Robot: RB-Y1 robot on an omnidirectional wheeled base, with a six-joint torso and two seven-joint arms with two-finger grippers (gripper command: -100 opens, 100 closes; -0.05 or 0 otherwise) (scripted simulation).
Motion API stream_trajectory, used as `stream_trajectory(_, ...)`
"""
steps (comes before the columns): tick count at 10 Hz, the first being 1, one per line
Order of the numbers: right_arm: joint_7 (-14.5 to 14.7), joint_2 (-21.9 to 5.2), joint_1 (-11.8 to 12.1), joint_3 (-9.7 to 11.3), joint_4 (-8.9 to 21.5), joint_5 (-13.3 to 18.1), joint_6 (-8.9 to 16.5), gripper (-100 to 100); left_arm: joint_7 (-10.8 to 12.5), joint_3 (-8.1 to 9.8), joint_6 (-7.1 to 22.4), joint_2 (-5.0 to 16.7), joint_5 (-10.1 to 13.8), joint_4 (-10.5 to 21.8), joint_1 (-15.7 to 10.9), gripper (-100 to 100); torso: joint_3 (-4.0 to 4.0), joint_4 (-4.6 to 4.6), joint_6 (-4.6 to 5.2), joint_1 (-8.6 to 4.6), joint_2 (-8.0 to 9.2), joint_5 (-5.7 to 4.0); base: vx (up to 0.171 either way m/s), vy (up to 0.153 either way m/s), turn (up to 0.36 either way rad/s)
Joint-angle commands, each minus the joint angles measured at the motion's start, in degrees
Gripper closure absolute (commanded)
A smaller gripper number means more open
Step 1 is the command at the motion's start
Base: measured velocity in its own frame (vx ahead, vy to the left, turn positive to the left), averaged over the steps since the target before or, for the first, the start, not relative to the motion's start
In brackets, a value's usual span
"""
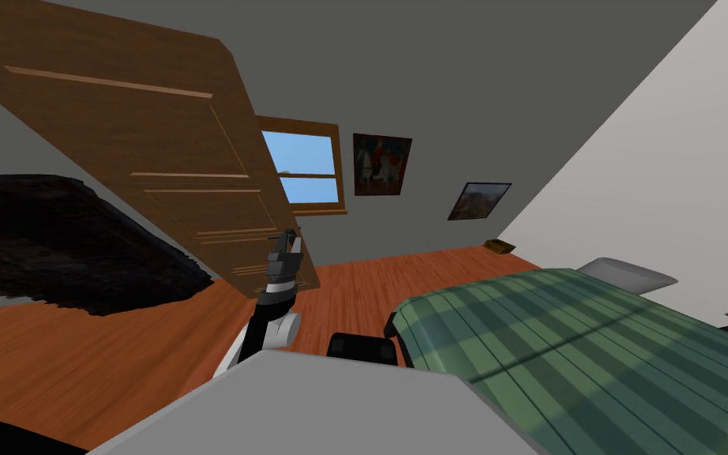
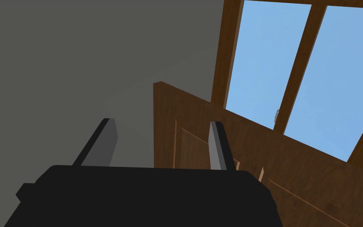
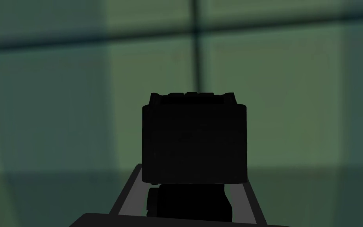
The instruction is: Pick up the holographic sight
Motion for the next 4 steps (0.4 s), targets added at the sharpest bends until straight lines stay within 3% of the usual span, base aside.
stream_trajectory(1,-0.8,-1.1,1.1,-1.0,-1.9,-0.1,-1.1,100,0.0,0.00,0.0,0.0,0.0,0.0,0.0,0,0.00,0.00,0.00,0.00,0.00,0.00,0.001,0.032,-0.072)
stream_trajectory(2,-1.1,-2.1,2.0,-1.6,-3.1,-0.3,-1.6,100,0.0,0.00,0.0,0.0,0.0,0.0,0.0,0,-0.02,-0.03,0.02,0.13,-0.01,0.05,-0.007,0.060,-0.074)
stream_trajectory(3,-1.3,-1.3,1.5,-1.5,-2.5,0.6,-1.2,100,0.0,0.00,0.0,0.0,0.0,0.0,0.0,0,-0.04,-0.06,0.03,0.28,-0.01,0.09,-0.005,0.029,-0.019)
stream_trajectory(4,-1.4,-1.3,1.6,-1.6,-2.6,0.5,-1.3,0,0.0,0.00,0.0,0.0,0.0,0.0,0.0,0,-0.06,-0.08,0.00,0.21,-0.04,0.09,-0.001,0.006,-0.001)
